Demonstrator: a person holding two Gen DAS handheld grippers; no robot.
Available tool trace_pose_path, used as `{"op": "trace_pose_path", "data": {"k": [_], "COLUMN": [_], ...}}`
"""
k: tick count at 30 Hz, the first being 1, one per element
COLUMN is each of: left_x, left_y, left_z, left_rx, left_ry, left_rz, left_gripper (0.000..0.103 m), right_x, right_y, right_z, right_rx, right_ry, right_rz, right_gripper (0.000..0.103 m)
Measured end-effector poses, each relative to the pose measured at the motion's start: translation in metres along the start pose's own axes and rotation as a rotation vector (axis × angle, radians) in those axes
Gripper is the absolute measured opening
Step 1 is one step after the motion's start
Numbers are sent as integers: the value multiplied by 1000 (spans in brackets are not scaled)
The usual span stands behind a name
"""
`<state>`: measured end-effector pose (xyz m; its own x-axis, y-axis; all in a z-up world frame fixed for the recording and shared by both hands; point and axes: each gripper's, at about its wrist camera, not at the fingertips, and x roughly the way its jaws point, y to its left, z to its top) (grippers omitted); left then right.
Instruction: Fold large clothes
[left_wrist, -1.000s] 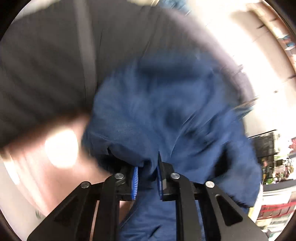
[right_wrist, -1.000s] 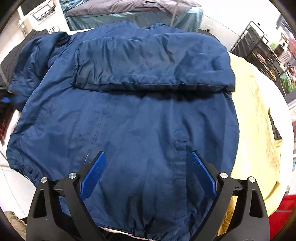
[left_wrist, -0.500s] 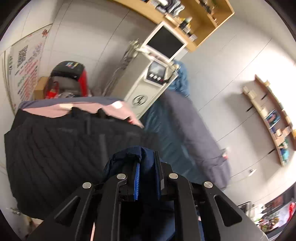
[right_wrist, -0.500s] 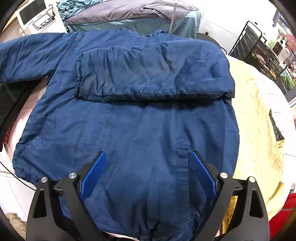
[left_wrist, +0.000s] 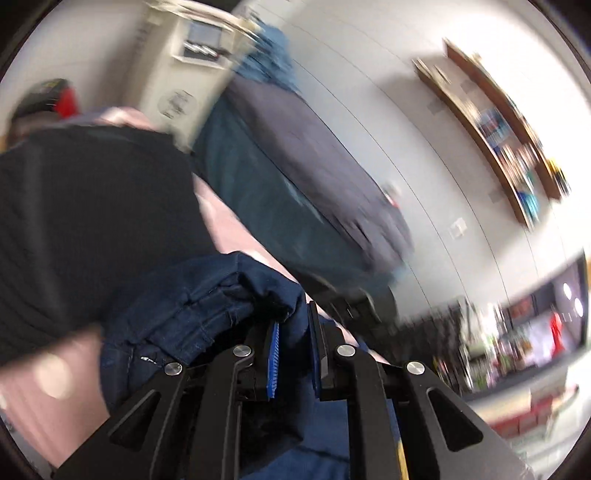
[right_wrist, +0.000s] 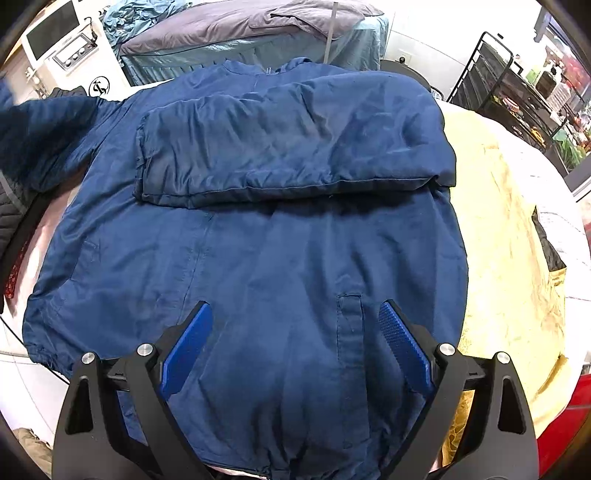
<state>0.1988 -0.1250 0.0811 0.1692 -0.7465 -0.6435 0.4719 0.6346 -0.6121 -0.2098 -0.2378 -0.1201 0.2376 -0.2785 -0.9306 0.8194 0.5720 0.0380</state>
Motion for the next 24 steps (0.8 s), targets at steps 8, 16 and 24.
{"op": "trace_pose_path", "data": {"k": [8,16,24], "left_x": [96,188,212], "left_y": [-117,-164,-169], "left_z": [-62,-153,-250], "left_rx": [73,147,490], "left_ry": [177,485,646], "left_rz": [-148,-89,31], "left_gripper": [13,61,87], "right_x": [-10,-7,1], "right_y": [-46,-91,-99], "right_z": [-11,-34,-33], "right_rx": [120,262,287], "right_ry": [-17,28,57], "right_rz": [-25,-35,4], "right_gripper": [90,90,90]}}
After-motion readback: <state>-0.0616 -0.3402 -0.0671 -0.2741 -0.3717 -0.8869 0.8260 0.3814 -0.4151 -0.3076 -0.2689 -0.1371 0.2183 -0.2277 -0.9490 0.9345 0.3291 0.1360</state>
